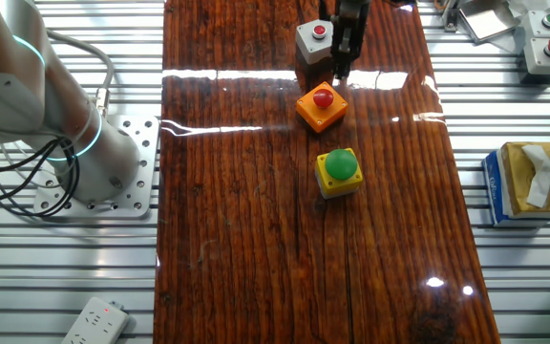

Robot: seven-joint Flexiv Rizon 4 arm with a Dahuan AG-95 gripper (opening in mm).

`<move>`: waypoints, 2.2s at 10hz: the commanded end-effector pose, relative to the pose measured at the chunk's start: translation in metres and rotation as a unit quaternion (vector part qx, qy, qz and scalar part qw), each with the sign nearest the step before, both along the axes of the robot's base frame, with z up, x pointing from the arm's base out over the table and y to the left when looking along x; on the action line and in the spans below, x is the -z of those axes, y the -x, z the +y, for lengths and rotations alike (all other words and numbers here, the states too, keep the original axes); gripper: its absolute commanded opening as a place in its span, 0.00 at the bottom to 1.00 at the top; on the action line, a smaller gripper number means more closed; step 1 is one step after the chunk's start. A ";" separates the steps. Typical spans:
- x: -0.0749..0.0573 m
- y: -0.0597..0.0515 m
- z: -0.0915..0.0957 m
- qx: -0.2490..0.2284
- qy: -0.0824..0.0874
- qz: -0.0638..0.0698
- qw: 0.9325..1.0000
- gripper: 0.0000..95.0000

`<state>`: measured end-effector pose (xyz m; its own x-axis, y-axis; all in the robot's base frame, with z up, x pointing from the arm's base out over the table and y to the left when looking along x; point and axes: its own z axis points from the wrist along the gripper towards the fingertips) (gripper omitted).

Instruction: Press three buttons from left to right in sequence

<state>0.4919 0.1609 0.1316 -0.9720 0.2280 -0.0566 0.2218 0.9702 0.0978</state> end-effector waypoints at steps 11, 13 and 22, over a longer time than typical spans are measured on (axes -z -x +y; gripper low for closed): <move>-0.001 0.001 -0.001 -0.210 0.098 0.022 0.972 0.60; -0.001 0.001 -0.001 -0.264 0.093 0.012 0.960 0.60; -0.002 0.002 -0.002 -0.250 0.010 -0.005 0.968 1.00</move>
<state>0.4889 0.1589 0.1328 -0.9035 -0.4284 -0.0162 -0.4272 0.9029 -0.0480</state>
